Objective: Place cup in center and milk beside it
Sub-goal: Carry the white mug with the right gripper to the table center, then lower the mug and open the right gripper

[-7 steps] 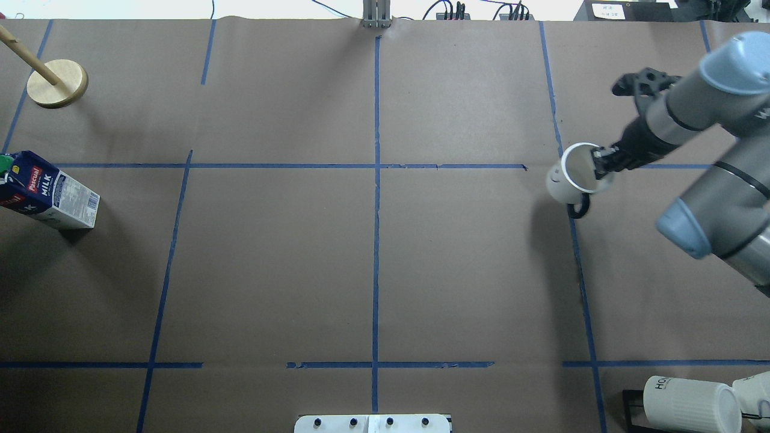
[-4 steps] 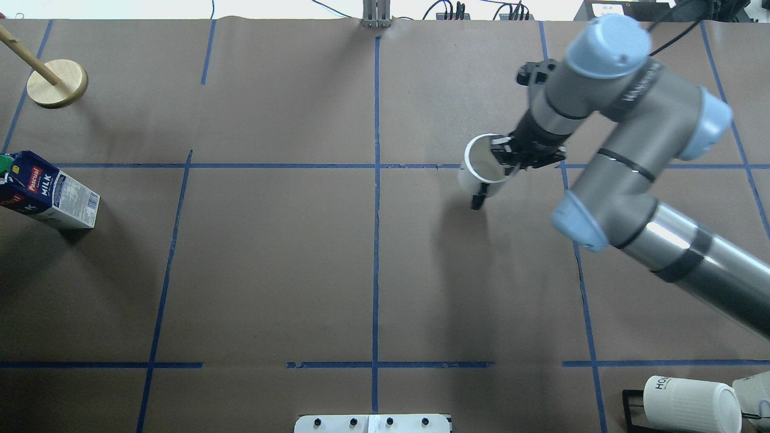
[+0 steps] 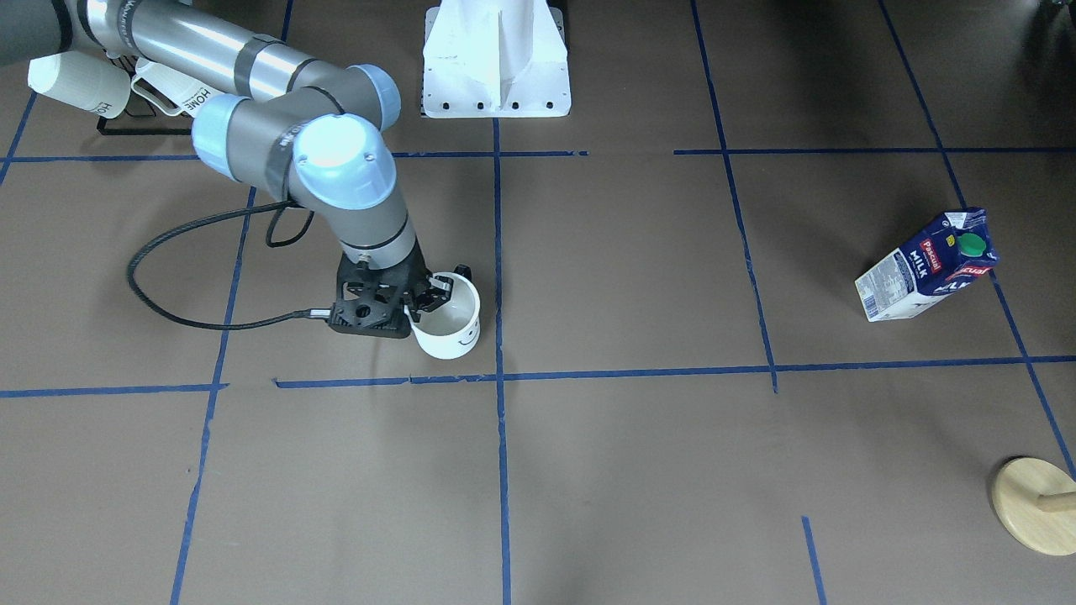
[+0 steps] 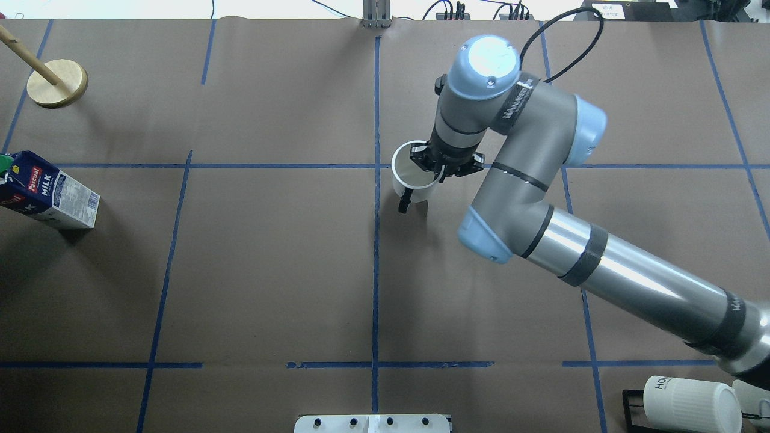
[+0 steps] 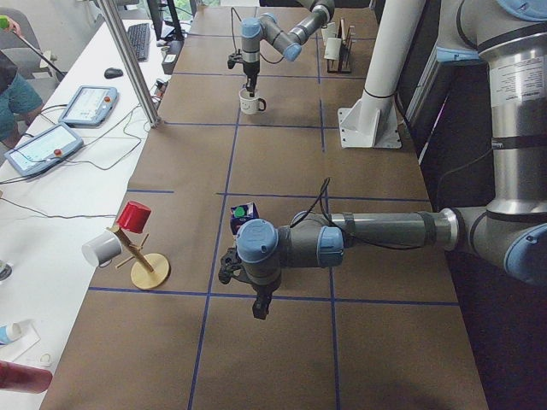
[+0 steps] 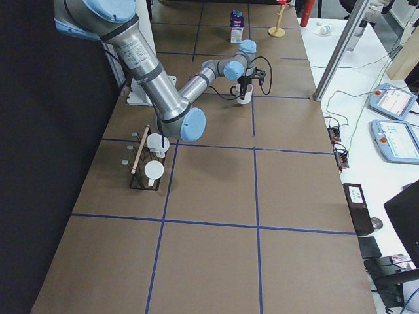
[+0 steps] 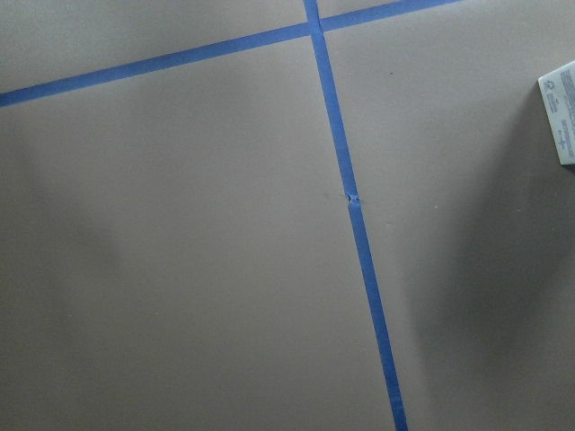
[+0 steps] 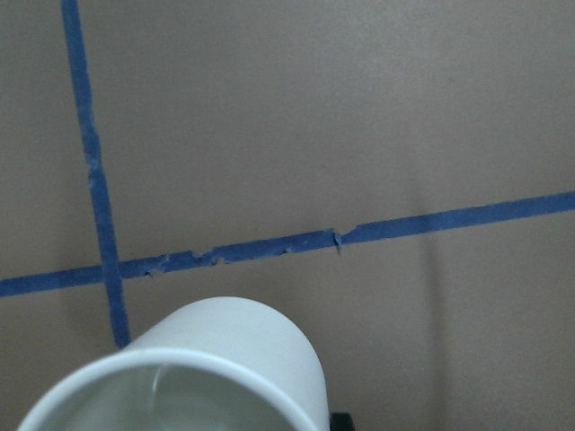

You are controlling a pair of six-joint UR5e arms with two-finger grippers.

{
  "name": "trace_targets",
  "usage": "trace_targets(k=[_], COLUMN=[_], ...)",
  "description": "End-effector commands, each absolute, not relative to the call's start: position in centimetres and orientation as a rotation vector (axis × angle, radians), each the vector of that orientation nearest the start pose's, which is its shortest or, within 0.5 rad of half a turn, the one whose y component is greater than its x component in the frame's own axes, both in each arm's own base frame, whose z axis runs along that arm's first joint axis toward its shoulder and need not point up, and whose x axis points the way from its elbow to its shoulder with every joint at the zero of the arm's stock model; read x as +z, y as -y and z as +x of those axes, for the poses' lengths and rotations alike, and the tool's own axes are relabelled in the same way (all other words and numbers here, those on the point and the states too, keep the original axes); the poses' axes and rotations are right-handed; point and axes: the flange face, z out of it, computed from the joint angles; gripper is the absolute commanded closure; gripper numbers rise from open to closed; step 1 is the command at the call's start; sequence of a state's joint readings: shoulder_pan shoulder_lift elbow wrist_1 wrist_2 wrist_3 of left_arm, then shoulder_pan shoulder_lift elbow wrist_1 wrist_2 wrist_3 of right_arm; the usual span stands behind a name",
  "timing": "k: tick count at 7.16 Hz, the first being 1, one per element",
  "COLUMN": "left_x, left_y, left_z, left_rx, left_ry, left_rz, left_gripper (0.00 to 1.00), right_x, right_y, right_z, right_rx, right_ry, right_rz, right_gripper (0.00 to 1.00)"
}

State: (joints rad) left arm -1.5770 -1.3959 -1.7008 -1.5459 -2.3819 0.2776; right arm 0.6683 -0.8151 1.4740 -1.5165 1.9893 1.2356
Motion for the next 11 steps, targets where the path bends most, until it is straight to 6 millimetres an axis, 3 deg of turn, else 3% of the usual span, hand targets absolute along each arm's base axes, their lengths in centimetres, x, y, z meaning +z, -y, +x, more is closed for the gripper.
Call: trace_targets(k=[1, 5, 7, 8, 9, 10, 11], left_x=[67.5, 67.5, 67.3, 67.3, 67.2, 67.2, 67.1], left_y=[41.2, 41.2, 41.2, 41.2, 41.2, 41.3, 41.3], left_z=[-6.2, -6.2, -6.2, -6.2, -6.2, -6.2, -6.2], left_rx=[0.224, 0.224, 0.226, 0.226, 0.228, 0.228, 0.229], left_ry=[-0.833, -0.833, -0.833, -0.832, -0.832, -0.832, -0.83], left_rz=[0.047, 0.047, 0.05, 0.052, 0.054, 0.056, 0.057], left_gripper=[0.0, 0.0, 0.0, 0.0, 0.0, 0.0, 0.0], right_x=[23.0, 23.4, 23.5, 23.2, 22.2, 20.5, 19.0], right_y=[52.5, 52.4, 52.2, 52.1, 52.0, 52.5, 53.7], right_z=[-54.2, -55.5, -55.7, -55.6, -55.0, -52.9, -49.3], right_rx=[0.151, 0.145, 0.146, 0.155, 0.149, 0.159, 0.187], right_ry=[0.795, 0.78, 0.779, 0.785, 0.805, 0.835, 0.839], right_rz=[-0.009, -0.021, -0.024, -0.025, -0.015, 0.002, -0.007], right_gripper=[0.97, 0.92, 0.61, 0.04, 0.02, 0.02, 0.02])
